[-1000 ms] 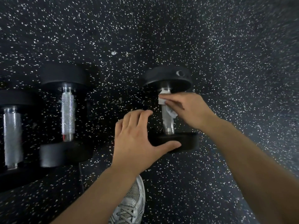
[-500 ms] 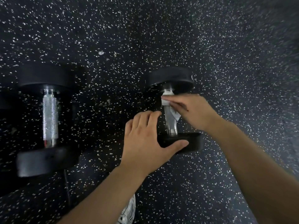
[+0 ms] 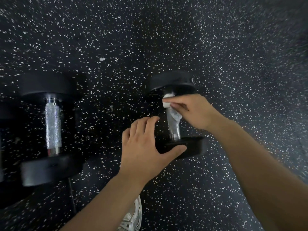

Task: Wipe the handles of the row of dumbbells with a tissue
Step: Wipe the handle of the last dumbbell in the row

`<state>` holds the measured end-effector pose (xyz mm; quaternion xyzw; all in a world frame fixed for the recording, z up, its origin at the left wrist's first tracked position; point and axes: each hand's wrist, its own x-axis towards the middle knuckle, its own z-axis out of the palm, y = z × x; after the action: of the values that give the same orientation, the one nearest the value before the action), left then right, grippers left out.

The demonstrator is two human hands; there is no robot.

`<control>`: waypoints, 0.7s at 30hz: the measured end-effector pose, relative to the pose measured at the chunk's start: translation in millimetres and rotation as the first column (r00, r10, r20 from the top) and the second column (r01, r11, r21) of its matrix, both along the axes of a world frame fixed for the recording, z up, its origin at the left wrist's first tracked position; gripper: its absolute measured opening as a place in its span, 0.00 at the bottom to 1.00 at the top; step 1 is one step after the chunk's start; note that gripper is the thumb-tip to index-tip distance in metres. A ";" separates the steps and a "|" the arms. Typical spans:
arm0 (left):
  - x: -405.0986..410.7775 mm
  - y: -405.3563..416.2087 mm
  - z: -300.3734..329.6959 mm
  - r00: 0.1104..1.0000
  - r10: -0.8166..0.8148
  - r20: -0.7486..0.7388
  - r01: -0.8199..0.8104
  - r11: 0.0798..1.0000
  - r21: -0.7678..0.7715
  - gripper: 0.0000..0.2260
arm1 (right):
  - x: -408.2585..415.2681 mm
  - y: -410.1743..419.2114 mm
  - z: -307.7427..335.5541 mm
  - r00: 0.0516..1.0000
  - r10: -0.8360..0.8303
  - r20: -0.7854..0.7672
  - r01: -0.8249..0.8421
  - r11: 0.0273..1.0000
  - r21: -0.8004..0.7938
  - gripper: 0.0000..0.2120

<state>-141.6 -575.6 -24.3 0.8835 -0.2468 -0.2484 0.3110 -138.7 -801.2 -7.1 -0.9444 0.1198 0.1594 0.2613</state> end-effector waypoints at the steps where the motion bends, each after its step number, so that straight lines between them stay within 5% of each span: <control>1: 3.2 7.2 -0.4 1.000 -0.005 0.002 0.005 1.000 0.008 0.46 | 0.2 2.4 2.4 0.999 0.040 -0.037 -0.039 0.999 0.019 0.15; 6: 20.7 52.4 -3.2 0.998 -0.042 0.052 0.038 0.997 0.067 0.45 | -6.3 19.7 12.8 0.886 0.307 -0.347 -0.249 0.947 0.202 0.14; 13: 30.2 65.5 8.8 0.996 0.021 0.085 -0.025 0.999 0.043 0.45 | 18.5 39.3 -6.5 0.996 0.071 0.062 -0.072 0.997 0.019 0.16; 21: 40.0 62.8 16.2 0.993 -0.014 0.119 0.009 0.999 0.037 0.46 | 14.8 66.3 -5.4 0.909 0.356 -0.218 -0.273 0.902 0.335 0.14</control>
<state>-101.6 -512.8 -8.0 0.9009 -0.2655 -0.2012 0.2783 -123.9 -734.9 -12.5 -0.8698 -0.0263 0.3449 0.3517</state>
